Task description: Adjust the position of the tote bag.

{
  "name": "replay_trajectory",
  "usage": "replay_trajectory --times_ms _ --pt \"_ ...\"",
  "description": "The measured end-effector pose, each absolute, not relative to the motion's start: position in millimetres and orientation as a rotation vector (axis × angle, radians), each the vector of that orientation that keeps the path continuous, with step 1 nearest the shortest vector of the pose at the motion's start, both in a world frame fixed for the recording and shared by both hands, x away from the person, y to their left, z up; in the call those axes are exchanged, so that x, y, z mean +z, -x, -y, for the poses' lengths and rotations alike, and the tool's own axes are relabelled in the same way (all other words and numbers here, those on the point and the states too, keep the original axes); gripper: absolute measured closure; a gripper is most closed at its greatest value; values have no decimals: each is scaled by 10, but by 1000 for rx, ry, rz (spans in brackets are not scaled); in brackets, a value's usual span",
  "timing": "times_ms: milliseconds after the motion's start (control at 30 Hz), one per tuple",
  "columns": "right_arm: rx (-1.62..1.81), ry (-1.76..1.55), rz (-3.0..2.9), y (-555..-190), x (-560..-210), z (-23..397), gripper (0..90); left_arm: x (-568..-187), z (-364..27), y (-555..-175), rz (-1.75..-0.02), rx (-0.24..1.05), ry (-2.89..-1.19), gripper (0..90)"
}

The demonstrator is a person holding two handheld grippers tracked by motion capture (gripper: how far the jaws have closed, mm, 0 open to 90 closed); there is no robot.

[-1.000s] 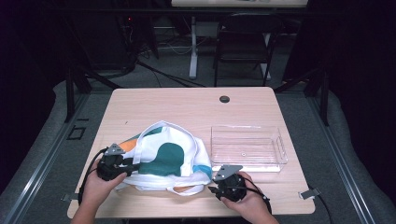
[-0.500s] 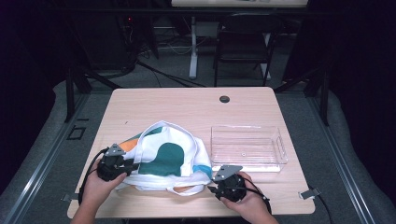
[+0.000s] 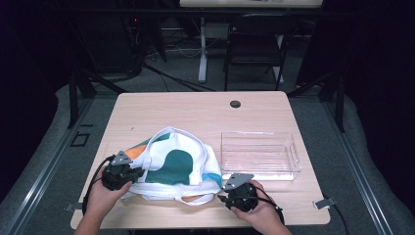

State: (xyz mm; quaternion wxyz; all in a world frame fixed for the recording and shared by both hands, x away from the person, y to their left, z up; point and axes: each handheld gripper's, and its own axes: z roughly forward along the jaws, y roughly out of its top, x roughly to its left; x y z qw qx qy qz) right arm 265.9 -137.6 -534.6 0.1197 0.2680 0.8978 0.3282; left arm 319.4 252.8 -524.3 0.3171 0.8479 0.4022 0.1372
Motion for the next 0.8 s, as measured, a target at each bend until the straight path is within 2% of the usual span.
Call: replay_trajectory --times_ms 800 --pt "977 -791 -2623 -2662 -5322 1392 675 -5184 -2551 -3175 -1042 360 -2206 879"
